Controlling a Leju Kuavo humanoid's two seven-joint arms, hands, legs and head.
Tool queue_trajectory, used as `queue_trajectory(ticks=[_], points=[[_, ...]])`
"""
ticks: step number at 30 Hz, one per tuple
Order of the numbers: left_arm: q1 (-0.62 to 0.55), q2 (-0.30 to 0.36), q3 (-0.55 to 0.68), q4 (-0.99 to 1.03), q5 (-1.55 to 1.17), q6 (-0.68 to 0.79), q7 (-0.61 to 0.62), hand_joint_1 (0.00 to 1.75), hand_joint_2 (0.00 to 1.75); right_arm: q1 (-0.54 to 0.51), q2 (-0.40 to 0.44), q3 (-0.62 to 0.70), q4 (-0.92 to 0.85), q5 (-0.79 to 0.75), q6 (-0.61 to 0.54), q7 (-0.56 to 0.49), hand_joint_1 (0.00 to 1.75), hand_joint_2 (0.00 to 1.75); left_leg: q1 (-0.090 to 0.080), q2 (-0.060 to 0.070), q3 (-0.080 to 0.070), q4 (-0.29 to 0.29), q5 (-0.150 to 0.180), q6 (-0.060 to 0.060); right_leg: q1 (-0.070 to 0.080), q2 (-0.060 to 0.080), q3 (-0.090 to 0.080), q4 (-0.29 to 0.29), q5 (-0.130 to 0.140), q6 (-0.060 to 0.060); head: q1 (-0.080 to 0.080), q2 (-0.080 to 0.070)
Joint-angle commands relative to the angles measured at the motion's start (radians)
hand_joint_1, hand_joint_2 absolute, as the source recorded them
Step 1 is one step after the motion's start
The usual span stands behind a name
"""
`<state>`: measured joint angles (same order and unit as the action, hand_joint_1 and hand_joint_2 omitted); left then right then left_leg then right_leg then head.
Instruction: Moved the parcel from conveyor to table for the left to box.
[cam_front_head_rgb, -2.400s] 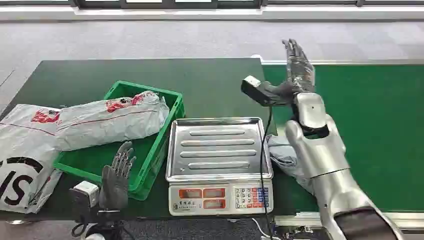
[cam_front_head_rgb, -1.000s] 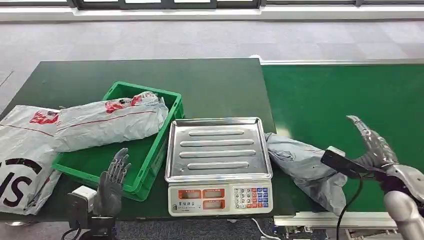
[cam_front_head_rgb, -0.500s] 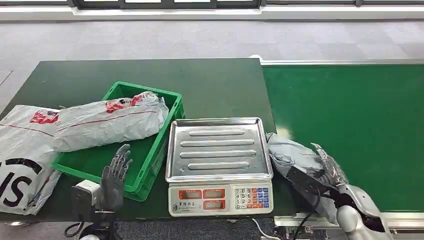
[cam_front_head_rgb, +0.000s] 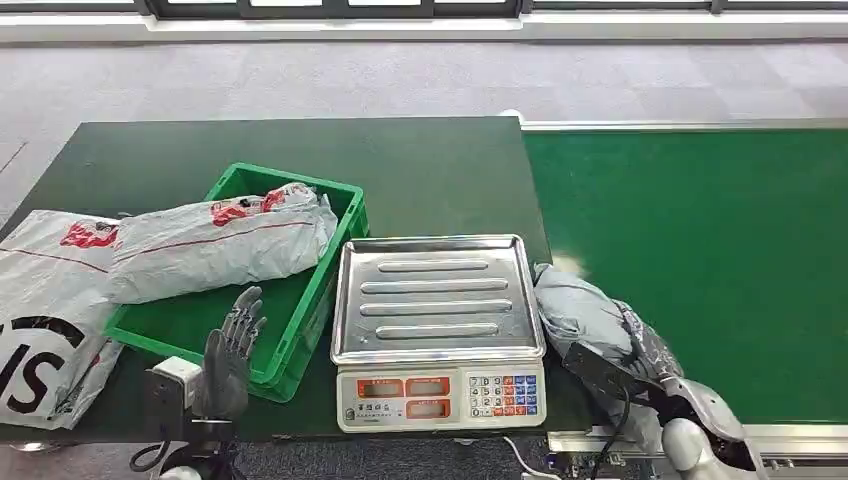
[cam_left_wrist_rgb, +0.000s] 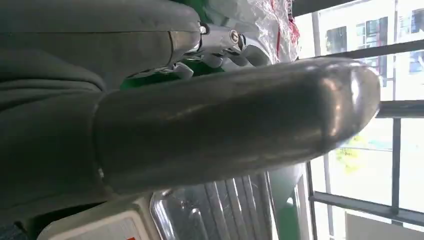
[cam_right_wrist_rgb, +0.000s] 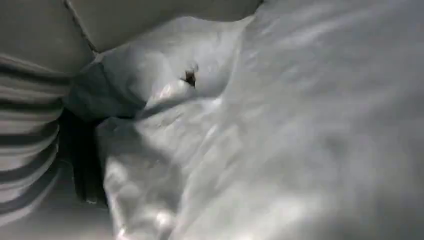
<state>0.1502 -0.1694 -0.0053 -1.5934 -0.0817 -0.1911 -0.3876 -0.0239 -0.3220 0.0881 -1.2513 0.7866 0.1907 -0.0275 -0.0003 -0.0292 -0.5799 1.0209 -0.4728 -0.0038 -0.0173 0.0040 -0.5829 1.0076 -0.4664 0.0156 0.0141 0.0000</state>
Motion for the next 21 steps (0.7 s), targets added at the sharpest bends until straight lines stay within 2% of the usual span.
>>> queue_trajectory(ticks=[1,4,6,9,12,14,17,21], points=[[-0.031,0.014,0.025,0.071,0.012,0.001,0.021,0.0,0.0,-0.007,0.038,0.13,0.225,0.137,-0.055,0.031,1.75,1.75,0.001,0.003,0.004,-0.004,0.001,-0.002,0.002,0.0,0.004,-0.005,0.001,-0.001,0.0,0.0],[-0.018,0.007,0.032,0.051,0.014,0.005,0.029,0.0,0.0,-0.002,0.077,0.11,0.179,0.191,-0.136,0.063,1.75,1.75,0.001,0.003,0.004,-0.004,0.001,-0.001,0.002,0.001,0.004,-0.005,0.002,-0.002,0.0,0.0],[0.007,-0.007,0.046,0.026,0.016,0.01,0.031,0.0,0.0,-0.025,0.122,0.061,0.113,0.243,-0.282,0.067,1.75,1.75,0.002,0.005,0.004,-0.004,0.001,-0.001,0.002,0.002,0.004,-0.004,0.002,-0.002,0.0,0.0],[0.033,-0.02,0.06,0.006,0.008,0.008,0.029,0.0,0.0,-0.029,0.159,-0.005,-0.008,0.26,-0.357,0.051,1.75,1.75,0.0,0.008,0.004,-0.002,0.0,-0.001,0.001,0.005,0.002,-0.001,0.002,-0.001,0.0,0.0],[0.037,-0.02,0.066,0.015,0.004,0.01,0.018,0.0,0.0,-0.006,0.169,-0.059,-0.098,0.226,-0.416,-0.005,1.75,1.75,0.0,0.009,0.002,-0.001,0.0,-0.001,0.0,0.005,0.0,0.0,0.001,-0.002,0.0,0.0],[0.034,-0.018,0.067,0.026,0.005,0.011,0.015,0.0,0.0,-0.002,0.173,-0.074,-0.111,0.216,-0.422,-0.022,1.75,1.75,0.0,0.008,0.002,-0.002,0.0,-0.001,0.0,0.004,0.0,-0.001,0.001,-0.002,0.0,0.0],[0.033,-0.022,0.069,0.031,0.008,0.018,0.007,0.0,0.0,0.006,0.187,-0.114,-0.138,0.142,-0.491,-0.102,1.75,1.75,0.0,0.004,0.002,-0.001,0.0,-0.001,0.0,0.002,0.001,0.0,0.001,-0.002,0.0,0.0],[0.039,-0.025,0.067,0.029,0.01,0.024,0.005,0.0,0.0,0.027,0.192,-0.173,-0.211,0.074,-0.548,-0.156,1.75,1.75,0.0,0.007,0.003,-0.003,0.0,-0.001,0.0,0.003,0.001,-0.002,0.001,-0.002,0.0,0.0]])
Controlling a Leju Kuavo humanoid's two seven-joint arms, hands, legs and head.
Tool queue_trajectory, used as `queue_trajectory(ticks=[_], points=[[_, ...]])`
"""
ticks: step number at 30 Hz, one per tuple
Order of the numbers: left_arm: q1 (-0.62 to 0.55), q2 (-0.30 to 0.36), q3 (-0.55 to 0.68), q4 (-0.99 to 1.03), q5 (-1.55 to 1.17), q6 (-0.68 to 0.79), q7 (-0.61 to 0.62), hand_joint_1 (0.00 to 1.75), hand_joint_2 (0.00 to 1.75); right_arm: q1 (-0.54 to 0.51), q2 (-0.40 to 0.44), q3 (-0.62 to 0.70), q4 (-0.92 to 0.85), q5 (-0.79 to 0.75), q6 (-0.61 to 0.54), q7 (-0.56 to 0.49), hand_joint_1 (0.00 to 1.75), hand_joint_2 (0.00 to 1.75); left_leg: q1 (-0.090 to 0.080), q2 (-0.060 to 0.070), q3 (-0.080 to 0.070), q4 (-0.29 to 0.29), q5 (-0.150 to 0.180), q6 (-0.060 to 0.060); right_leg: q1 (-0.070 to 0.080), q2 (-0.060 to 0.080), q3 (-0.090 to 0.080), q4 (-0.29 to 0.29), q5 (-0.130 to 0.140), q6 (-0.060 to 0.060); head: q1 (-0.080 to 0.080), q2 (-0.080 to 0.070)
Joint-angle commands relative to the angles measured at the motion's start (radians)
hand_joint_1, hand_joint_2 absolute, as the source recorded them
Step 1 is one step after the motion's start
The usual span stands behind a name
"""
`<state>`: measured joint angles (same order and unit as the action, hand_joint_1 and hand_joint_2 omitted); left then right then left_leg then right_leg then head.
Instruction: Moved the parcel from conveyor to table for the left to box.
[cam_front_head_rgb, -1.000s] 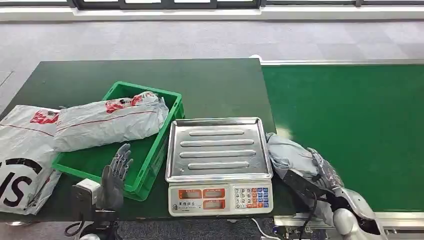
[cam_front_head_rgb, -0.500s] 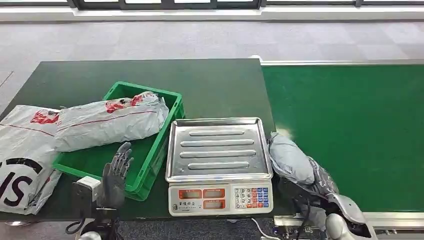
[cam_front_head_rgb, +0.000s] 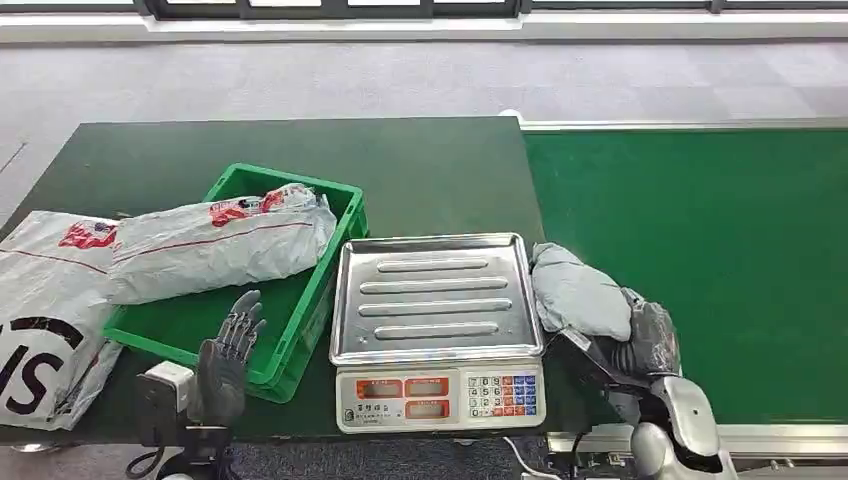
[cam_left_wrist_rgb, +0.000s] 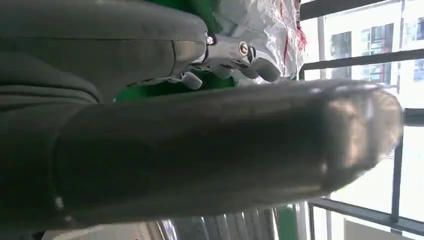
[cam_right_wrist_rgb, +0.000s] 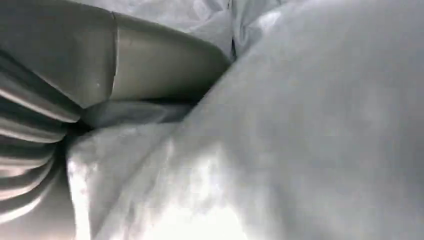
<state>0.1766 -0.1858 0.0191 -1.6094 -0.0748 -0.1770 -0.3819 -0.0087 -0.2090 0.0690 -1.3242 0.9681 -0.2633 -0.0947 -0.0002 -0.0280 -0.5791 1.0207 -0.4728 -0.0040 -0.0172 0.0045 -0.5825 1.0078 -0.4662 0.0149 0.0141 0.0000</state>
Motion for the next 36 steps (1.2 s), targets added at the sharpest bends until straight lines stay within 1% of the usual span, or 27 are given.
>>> queue_trajectory(ticks=[1,2,4,8,11,12,14,17,18,21,22,23,24,25,27,28,29,30,31,32,33,34,35,36], points=[[0.014,-0.008,0.041,0.047,0.003,0.012,-0.001,0.0,0.0,0.018,0.082,-0.164,-0.154,-0.118,-0.117,-0.105,1.75,1.75,-0.001,0.004,0.001,-0.001,0.0,-0.001,0.0,0.002,0.0,-0.001,0.0,-0.001,0.0,0.0],[0.013,-0.007,0.04,0.048,0.003,0.013,-0.002,0.0,0.0,0.02,0.084,-0.168,-0.16,-0.123,-0.122,-0.109,1.75,1.75,0.0,0.005,0.001,-0.002,0.0,-0.001,0.0,0.002,0.0,-0.001,0.001,-0.001,0.0,0.0],[0.014,-0.007,0.039,0.051,0.003,0.015,-0.002,0.0,0.0,0.023,0.083,-0.17,-0.168,-0.122,-0.124,-0.109,1.75,1.75,0.0,0.003,0.0,-0.001,0.0,-0.001,0.0,0.001,0.0,-0.001,0.0,-0.001,0.0,0.0],[0.014,-0.001,0.023,0.062,0.007,0.026,-0.012,0.0,0.0,0.02,0.103,-0.201,-0.224,-0.195,-0.23,-0.202,1.75,1.75,0.0,0.004,0.001,-0.001,0.0,-0.001,0.0,0.002,0.0,-0.001,0.0,-0.001,0.0,0.0],[0.014,-0.005,0.02,0.061,0.008,0.028,-0.014,0.0,0.0,0.023,0.102,-0.205,-0.261,-0.199,-0.254,-0.213,1.75,1.75,-0.001,0.005,0.0,-0.002,0.0,-0.001,0.0,0.002,-0.001,-0.001,0.001,-0.002,0.0,0.0],[0.012,-0.008,0.02,0.059,0.008,0.027,-0.014,0.0,0.0,0.025,0.095,-0.203,-0.275,-0.201,-0.284,-0.226,1.75,1.75,-0.001,0.004,0.0,-0.001,0.0,-0.001,0.0,0.002,-0.001,0.0,0.0,-0.001,0.0,0.0],[0.004,-0.012,0.02,0.059,0.006,0.026,-0.01,0.0,0.0,0.021,0.082,-0.203,-0.307,-0.206,-0.307,-0.23,1.75,1.75,-0.001,0.003,0.0,-0.001,0.0,-0.001,0.0,0.001,-0.001,0.0,0.0,-0.001,0.0,0.0],[0.0,-0.013,0.02,0.06,0.005,0.027,-0.008,0.0,0.0,0.016,0.077,-0.203,-0.318,-0.204,-0.306,-0.227,1.75,1.75,-0.001,0.003,0.0,-0.001,0.0,0.0,-0.001,0.001,-0.001,0.0,0.0,-0.001,0.0,0.0],[-0.006,-0.012,0.018,0.065,0.006,0.023,-0.007,0.0,0.0,0.0,0.076,-0.196,-0.316,-0.204,-0.314,-0.227,1.75,1.75,0.0,0.002,0.0,-0.001,0.0,0.0,0.0,0.001,-0.001,0.0,0.0,0.0,0.0,0.0],[-0.019,-0.011,0.005,0.079,0.004,0.011,-0.001,0.0,0.0,-0.056,0.075,-0.152,-0.312,-0.192,-0.296,-0.219,1.75,1.75,-0.001,0.005,0.0,-0.001,0.0,0.0,0.0,0.003,-0.002,-0.001,0.001,-0.001,0.0,0.0],[-0.024,-0.01,0.001,0.086,0.003,0.008,0.0,0.0,0.0,-0.066,0.075,-0.138,-0.315,-0.183,-0.293,-0.216,1.75,1.75,-0.001,0.008,0.0,-0.002,0.001,-0.001,-0.001,0.005,-0.002,-0.001,0.002,-0.001,0.0,0.0],[-0.028,-0.009,-0.003,0.091,0.003,0.005,0.001,0.0,0.0,-0.071,0.076,-0.13,-0.319,-0.182,-0.295,-0.215,1.75,1.75,-0.001,0.006,-0.001,-0.001,0.0,-0.001,-0.001,0.004,-0.002,0.0,0.002,-0.001,0.0,0.0],[-0.037,-0.006,-0.012,0.103,0.0,0.001,0.005,0.0,0.0,-0.093,0.067,-0.105,-0.32,-0.179,-0.29,-0.212,1.75,1.75,0.0,0.008,0.0,-0.002,0.001,-0.001,0.0,0.005,-0.002,-0.001,0.002,-0.001,0.0,0.0],[-0.043,-0.004,-0.016,0.109,-0.001,-0.002,0.007,0.0,0.0,-0.105,0.063,-0.095,-0.318,-0.173,-0.281,-0.203,1.75,1.75,-0.001,0.006,0.0,-0.001,0.001,-0.001,-0.001,0.003,-0.002,0.0,0.002,-0.001,0.0,0.0],[-0.046,-0.005,-0.017,0.112,-0.002,-0.002,0.008,0.0,0.0,-0.109,0.063,-0.093,-0.316,-0.171,-0.279,-0.199,1.75,1.75,-0.001,0.005,0.0,-0.001,0.001,0.0,-0.001,0.003,-0.001,0.0,0.001,-0.001,0.0,0.0],[-0.046,-0.005,-0.017,0.112,-0.002,-0.002,0.008,0.0,0.0,-0.109,0.063,-0.093,-0.316,-0.171,-0.279,-0.199,1.75,1.75,-0.001,0.006,0.0,-0.002,0.001,-0.001,-0.001,0.004,-0.001,-0.001,0.002,-0.001,0.0,0.0],[-0.046,-0.005,-0.017,0.112,-0.002,-0.002,0.008,0.0,0.0,-0.109,0.063,-0.093,-0.316,-0.171,-0.279,-0.199,1.75,1.75,0.0,0.004,0.0,-0.001,0.001,-0.001,0.0,0.002,-0.001,-0.001,0.001,-0.001,0.0,0.0],[-0.046,-0.002,-0.016,0.112,-0.002,-0.001,0.008,0.0,0.0,-0.103,0.058,-0.095,-0.317,-0.174,-0.283,-0.203,1.75,1.75,0.0,0.006,0.001,-0.002,0.001,-0.001,0.0,0.003,-0.001,-0.002,0.002,-0.002,0.0,0.0],[-0.046,-0.002,-0.016,0.112,-0.002,-0.001,0.008,0.0,0.0,-0.103,0.058,-0.095,-0.317,-0.174,-0.283,-0.203,1.75,1.75,-0.001,0.003,0.001,-0.001,0.001,-0.001,-0.001,0.001,0.0,-0.001,0.001,-0.001,0.0,0.0],[-0.045,-0.003,-0.017,0.111,-0.002,-0.002,0.008,0.0,0.0,-0.107,0.055,-0.09,-0.312,-0.172,-0.281,-0.205,1.75,1.75,0.0,0.003,0.001,-0.002,0.001,-0.001,0.0,0.001,0.0,-0.002,0.002,-0.001,0.0,0.0],[-0.048,-0.002,-0.019,0.113,-0.002,-0.005,0.008,0.0,0.0,-0.133,0.05,-0.069,-0.296,-0.162,-0.279,-0.216,1.75,1.75,-0.001,0.002,0.001,-0.001,0.001,-0.001,0.0,0.001,0.0,-0.001,0.001,-0.001,0.0,0.0],[-0.058,-0.002,-0.024,0.122,-0.004,-0.009,0.007,0.0,0.0,-0.175,0.053,-0.04,-0.27,-0.133,-0.284,-0.23,1.75,1.75,0.0,0.005,0.001,-0.002,0.001,-0.001,0.0,0.003,0.0,-0.001,0.002,-0.001,0.0,0.0],[-0.075,-0.003,-0.033,0.138,-0.006,-0.013,0.007,0.0,0.0,-0.237,0.072,-0.002,-0.224,-0.068,-0.294,-0.211,1.75,1.75,0.0,0.006,0.002,-0.002,0.001,-0.001,0.0,0.004,0.0,-0.002,0.002,-0.001,0.0,0.0],[-0.089,-0.004,-0.042,0.153,-0.005,-0.016,0.006,0.0,0.0,-0.284,0.084,0.048,-0.186,-0.025,-0.294,-0.219,1.75,1.75,-0.001,0.007,0.001,-0.001,0.001,-0.001,-0.001,0.005,-0.001,-0.001,0.002,-0.001,0.0,0.0]])
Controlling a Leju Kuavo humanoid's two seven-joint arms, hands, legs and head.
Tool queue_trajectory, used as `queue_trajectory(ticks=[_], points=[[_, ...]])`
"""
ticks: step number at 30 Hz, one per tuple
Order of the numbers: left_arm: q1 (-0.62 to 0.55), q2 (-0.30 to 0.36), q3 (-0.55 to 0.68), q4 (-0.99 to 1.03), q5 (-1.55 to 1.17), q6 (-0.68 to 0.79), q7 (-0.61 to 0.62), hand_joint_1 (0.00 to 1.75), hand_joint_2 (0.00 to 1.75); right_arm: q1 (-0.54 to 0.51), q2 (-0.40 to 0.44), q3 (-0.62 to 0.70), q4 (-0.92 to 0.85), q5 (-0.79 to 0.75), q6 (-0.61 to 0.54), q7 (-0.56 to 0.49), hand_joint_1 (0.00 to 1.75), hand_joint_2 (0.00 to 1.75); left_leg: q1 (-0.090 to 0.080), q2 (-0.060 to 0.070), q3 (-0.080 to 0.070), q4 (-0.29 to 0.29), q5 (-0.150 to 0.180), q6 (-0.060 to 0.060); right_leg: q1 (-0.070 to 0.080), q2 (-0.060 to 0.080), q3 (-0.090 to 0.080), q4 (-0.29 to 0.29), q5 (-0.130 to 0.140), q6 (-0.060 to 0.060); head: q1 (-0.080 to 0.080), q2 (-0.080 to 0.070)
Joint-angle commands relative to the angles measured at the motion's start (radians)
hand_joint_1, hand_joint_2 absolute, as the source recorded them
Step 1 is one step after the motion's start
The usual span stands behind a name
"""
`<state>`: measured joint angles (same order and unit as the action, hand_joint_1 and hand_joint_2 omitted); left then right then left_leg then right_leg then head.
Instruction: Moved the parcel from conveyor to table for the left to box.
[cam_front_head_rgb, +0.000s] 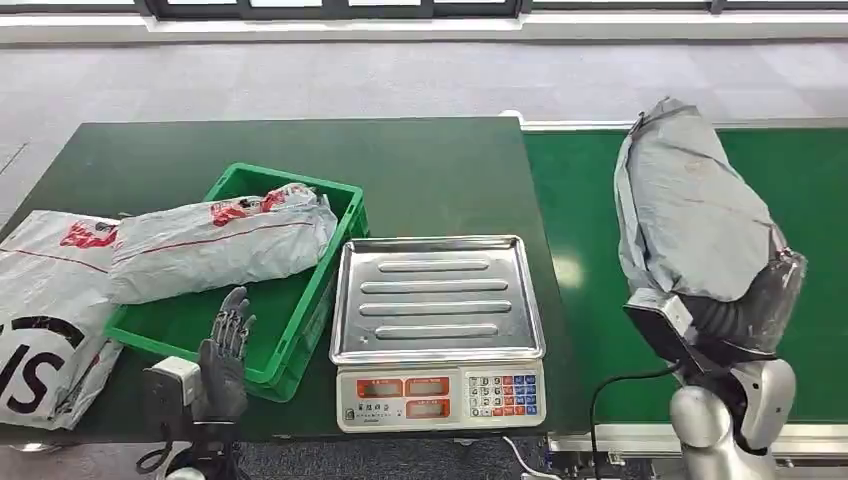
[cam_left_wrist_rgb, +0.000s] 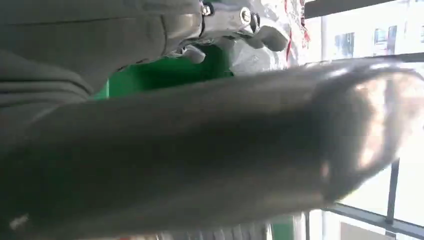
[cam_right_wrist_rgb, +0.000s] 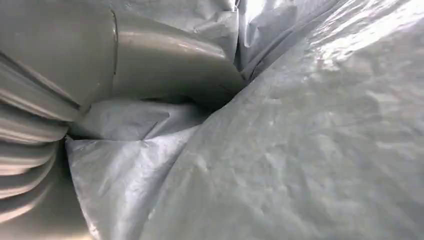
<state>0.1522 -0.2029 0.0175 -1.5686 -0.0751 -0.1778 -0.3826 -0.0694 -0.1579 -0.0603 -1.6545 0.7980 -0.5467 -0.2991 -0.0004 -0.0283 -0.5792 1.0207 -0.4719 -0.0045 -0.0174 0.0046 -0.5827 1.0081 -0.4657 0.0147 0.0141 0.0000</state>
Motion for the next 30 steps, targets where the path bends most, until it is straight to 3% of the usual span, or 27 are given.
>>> queue_trajectory(ticks=[1,5,12,22,30], points=[[-0.076,0.014,-0.051,0.129,-0.005,-0.018,0.007,0.0,0.0,-0.263,0.05,0.217,0.183,0.248,-0.054,0.006,1.75,1.75,-0.001,0.014,0.001,-0.002,0.001,-0.001,-0.001,0.011,-0.003,-0.001,0.004,-0.001,0.0,0.0],[-0.119,0.013,-0.076,0.177,-0.001,-0.019,0.013,0.0,0.0,-0.407,0.127,0.445,0.324,0.395,-0.07,0.067,1.75,1.75,0.0,0.017,0.001,-0.003,0.002,-0.002,0.001,0.013,-0.003,-0.002,0.006,-0.003,0.0,0.0],[-0.139,0.021,-0.078,0.213,0.02,-0.024,0.013,0.0,0.0,-0.544,0.21,0.62,0.525,0.345,0.007,0.054,1.75,1.75,0.001,0.011,0.001,-0.002,0.005,-0.004,0.001,0.009,-0.004,0.001,0.006,-0.004,0.0,0.0],[-0.142,0.022,-0.08,0.217,0.023,-0.024,0.012,0.0,0.0,-0.543,0.217,0.653,0.536,0.324,0.032,0.045,1.75,1.75,0.001,0.003,-0.001,-0.002,0.006,-0.004,0.001,0.002,-0.003,0.002,0.005,-0.004,0.0,0.0],[-0.142,0.022,-0.081,0.217,0.024,-0.023,0.012,0.0,0.0,-0.544,0.217,0.655,0.537,0.323,0.036,0.045,1.75,1.75,0.001,0.005,-0.001,-0.002,0.006,-0.005,0.001,0.003,-0.003,0.001,0.005,-0.005,0.0,0.0]])
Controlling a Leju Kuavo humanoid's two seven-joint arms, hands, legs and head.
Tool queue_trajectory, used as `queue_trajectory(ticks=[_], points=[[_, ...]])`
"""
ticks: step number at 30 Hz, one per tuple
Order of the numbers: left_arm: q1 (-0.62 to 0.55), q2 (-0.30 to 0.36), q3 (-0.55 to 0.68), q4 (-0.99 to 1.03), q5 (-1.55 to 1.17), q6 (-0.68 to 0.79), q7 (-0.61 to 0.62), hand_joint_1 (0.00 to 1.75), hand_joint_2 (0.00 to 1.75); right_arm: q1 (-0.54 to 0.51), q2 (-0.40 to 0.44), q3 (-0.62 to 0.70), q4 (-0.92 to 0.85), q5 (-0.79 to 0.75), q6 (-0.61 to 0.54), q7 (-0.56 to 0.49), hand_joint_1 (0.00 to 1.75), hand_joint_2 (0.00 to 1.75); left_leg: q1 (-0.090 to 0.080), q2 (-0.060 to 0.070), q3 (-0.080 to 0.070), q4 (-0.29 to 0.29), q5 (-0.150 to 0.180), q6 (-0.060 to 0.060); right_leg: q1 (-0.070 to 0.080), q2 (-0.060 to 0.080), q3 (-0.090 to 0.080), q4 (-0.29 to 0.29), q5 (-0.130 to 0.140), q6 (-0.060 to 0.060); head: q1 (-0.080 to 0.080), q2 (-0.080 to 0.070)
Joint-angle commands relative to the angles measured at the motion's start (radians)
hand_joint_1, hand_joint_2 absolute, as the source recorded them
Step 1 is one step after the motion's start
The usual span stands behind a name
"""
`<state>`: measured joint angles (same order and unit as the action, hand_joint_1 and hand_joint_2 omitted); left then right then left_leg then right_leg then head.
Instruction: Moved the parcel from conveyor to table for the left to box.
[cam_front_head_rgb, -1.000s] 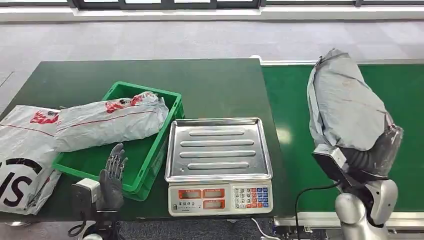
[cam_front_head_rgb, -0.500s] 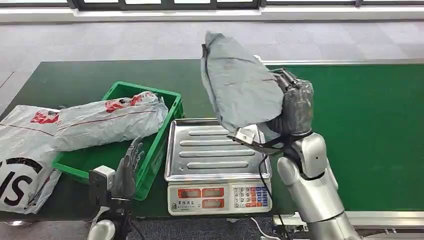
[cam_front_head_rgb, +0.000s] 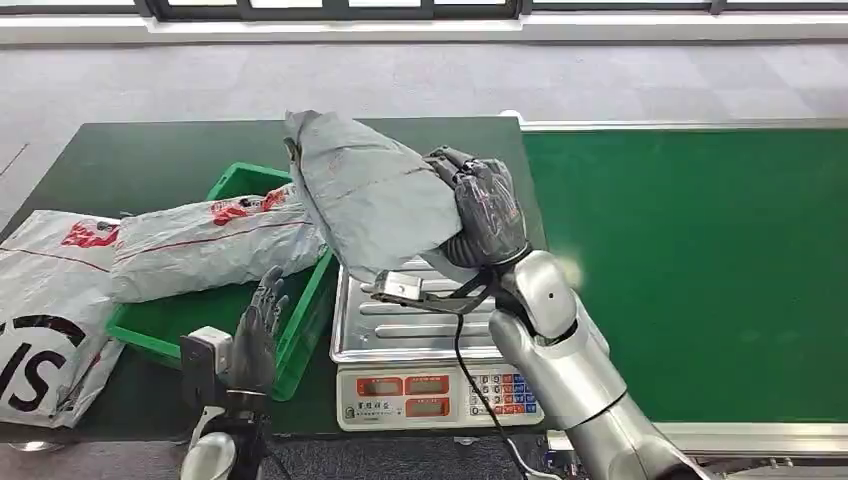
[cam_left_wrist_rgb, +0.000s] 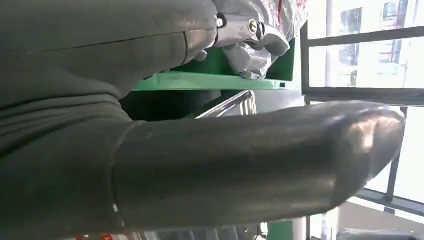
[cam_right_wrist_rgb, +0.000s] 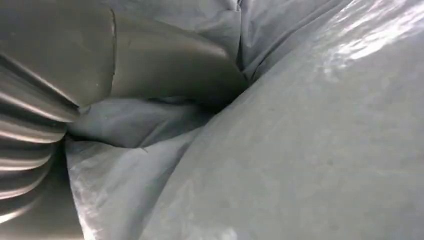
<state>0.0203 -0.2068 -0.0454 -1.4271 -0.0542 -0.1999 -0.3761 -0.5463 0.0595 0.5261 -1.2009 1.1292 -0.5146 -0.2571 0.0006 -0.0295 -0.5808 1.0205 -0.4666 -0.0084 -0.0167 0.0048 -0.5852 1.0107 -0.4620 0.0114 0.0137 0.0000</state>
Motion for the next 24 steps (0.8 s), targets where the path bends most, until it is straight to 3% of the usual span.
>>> queue_trajectory(ticks=[1,9,10,13,14,15,17,24], points=[[-0.01,0.024,-0.017,0.076,0.005,-0.001,0.005,0.0,0.0,-0.063,0.012,0.078,0.086,-0.02,0.022,-0.006,1.75,1.75,0.0,0.005,0.001,-0.002,0.001,-0.001,0.0,0.003,-0.001,-0.001,0.002,-0.001,0.0,0.0],[0.029,0.023,-0.002,0.033,0.015,0.005,0.002,0.0,0.0,-0.042,0.106,0.149,0.182,-0.011,0.228,0.038,1.75,1.75,0.001,0.01,0.003,-0.004,0.0,-0.001,0.001,0.006,0.0,-0.003,0.002,-0.002,0.0,0.0],[0.038,0.021,0.004,0.023,0.016,0.005,0.002,0.0,0.0,-0.052,0.112,0.16,0.233,0.047,0.299,0.111,1.75,1.75,0.001,0.008,0.003,-0.003,0.0,-0.001,0.001,0.005,0.0,-0.002,0.001,-0.001,0.0,0.0],[0.047,0.018,0.017,0.006,0.016,0.001,0.009,0.0,0.0,-0.072,0.125,0.157,0.346,0.107,0.323,0.191,1.75,1.75,0.002,0.009,0.004,-0.004,0.0,-0.001,0.002,0.006,0.001,-0.003,0.002,-0.001,0.0,0.0],[0.05,0.015,0.025,-0.005,0.015,0.001,0.022,0.0,0.0,-0.077,0.114,0.16,0.379,0.196,0.378,0.323,1.75,1.75,0.002,0.009,0.004,-0.004,0.0,-0.001,0.002,0.006,0.001,-0.004,0.002,-0.001,0.0,0.0],[0.055,0.014,0.027,-0.015,0.014,-0.002,0.033,0.0,0.0,-0.068,0.102,0.147,0.388,0.213,0.397,0.359,1.75,1.75,0.002,0.007,0.004,-0.003,0.0,-0.001,0.002,0.005,0.002,-0.002,0.001,-0.001,0.0,0.0],[0.063,0.005,0.036,-0.035,0.01,-0.009,0.054,0.0,0.0,-0.02,0.072,0.087,0.36,0.236,0.427,0.413,1.75,1.75,0.001,0.003,0.002,-0.002,0.0,0.0,0.002,0.001,0.001,-0.002,0.001,-0.001,0.0,0.0],[0.048,-0.004,0.04,-0.032,-0.002,-0.022,0.072,0.0,0.0,0.081,0.062,-0.032,0.253,0.261,0.509,0.441,1.75,1.75,0.001,0.003,0.002,-0.004,0.001,-0.001,0.001,-0.001,0.001,-0.004,0.001,-0.002,0.0,0.0]])
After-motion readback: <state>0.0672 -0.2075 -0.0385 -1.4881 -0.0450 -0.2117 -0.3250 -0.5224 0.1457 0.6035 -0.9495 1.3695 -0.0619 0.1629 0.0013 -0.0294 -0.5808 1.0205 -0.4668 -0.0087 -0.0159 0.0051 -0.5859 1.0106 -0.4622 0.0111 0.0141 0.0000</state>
